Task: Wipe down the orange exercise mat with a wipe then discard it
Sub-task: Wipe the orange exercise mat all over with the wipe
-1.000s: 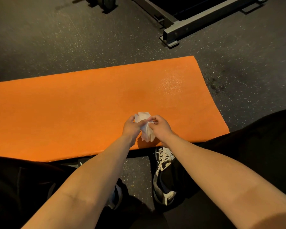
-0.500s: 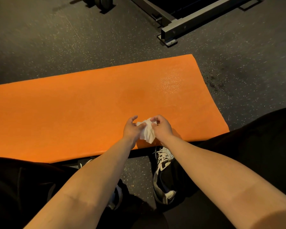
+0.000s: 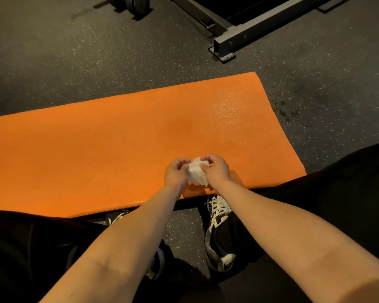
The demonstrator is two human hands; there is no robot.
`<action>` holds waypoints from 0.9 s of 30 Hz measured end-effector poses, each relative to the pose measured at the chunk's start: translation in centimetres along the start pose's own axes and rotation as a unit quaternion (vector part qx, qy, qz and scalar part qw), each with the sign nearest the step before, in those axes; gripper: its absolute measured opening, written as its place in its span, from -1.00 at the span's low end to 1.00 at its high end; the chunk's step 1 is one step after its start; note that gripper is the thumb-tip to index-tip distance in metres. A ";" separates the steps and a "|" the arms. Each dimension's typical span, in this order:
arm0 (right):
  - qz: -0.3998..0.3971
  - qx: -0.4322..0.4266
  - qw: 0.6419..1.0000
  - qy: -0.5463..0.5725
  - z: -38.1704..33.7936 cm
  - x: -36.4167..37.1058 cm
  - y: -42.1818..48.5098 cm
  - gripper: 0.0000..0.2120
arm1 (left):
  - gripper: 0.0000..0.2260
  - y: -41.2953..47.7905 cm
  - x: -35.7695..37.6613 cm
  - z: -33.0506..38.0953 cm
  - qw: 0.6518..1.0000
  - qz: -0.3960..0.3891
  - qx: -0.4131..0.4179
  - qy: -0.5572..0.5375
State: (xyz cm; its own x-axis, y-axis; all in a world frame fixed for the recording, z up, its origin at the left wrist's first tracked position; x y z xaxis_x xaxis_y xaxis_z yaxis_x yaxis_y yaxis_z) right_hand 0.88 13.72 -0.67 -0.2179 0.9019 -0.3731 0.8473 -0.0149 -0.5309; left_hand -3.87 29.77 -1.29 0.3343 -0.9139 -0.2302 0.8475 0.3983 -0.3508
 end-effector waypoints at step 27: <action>-0.018 0.031 0.992 -0.119 0.8 -0.3 -0.6 -0.74 | -0.90 -1.0 1.7 -0.2 0.978 -0.121 0.035 0.168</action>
State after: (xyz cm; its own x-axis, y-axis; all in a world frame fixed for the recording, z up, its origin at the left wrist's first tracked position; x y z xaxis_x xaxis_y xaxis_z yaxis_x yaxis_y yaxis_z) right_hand 0.03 13.12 -0.87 -0.3617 0.7750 -0.5181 0.8075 -0.0173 -0.5896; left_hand -4.22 27.83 -1.47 -0.0231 -0.8986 -0.4381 0.9153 0.1572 -0.3708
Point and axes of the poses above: each hand's wrist, its own y-axis towards the middle knuckle, its own x-axis out of the palm, z = x × y, the point moved 9 cm from there along y, towards the middle knuckle, and after that the axes turned 9 degrees about x, right-handed, at the moved point
